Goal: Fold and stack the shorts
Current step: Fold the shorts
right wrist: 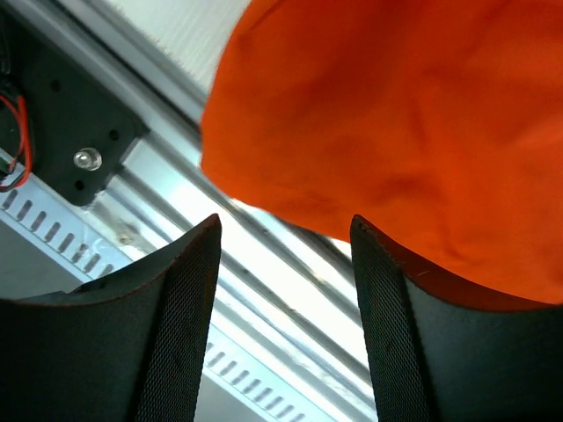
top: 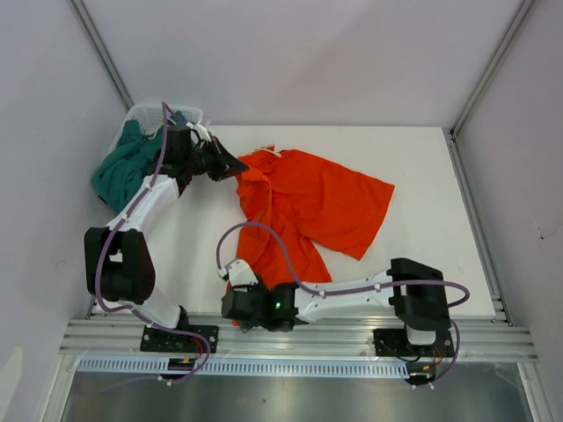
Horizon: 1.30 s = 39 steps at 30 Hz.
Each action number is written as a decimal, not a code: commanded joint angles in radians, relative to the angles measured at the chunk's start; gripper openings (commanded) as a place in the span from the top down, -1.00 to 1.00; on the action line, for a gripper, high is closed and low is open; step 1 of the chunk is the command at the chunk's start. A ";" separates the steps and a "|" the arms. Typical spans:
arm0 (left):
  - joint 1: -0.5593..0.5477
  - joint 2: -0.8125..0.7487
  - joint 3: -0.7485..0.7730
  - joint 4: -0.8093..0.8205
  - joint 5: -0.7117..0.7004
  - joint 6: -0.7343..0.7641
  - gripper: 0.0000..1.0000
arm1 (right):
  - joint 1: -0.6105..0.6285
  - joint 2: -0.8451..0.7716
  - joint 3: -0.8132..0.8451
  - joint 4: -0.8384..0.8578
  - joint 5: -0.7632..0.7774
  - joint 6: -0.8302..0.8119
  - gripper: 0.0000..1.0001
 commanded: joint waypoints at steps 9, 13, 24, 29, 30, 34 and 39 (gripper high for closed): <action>0.022 -0.006 -0.008 0.044 0.056 -0.042 1.00 | 0.091 0.172 0.138 0.120 0.153 0.128 -0.23; 0.023 -0.010 -0.009 0.038 0.052 -0.039 1.00 | 0.091 0.228 0.150 0.141 0.148 0.133 -0.21; 0.028 -0.001 -0.006 0.041 0.056 -0.045 1.00 | 0.091 0.305 0.144 0.078 0.161 0.168 0.44; 0.035 -0.004 -0.012 0.043 0.066 -0.053 1.00 | 0.098 0.228 0.091 0.038 0.210 0.160 1.00; 0.035 -0.006 -0.017 0.043 0.066 -0.053 1.00 | 0.107 0.197 0.048 0.041 0.217 0.150 1.00; 0.041 -0.033 -0.049 0.046 0.067 -0.054 1.00 | 0.161 0.018 -0.027 0.025 0.218 0.063 1.00; 0.058 -0.123 -0.149 0.085 0.085 -0.098 1.00 | 0.265 -0.165 -0.067 0.000 0.122 -0.063 1.00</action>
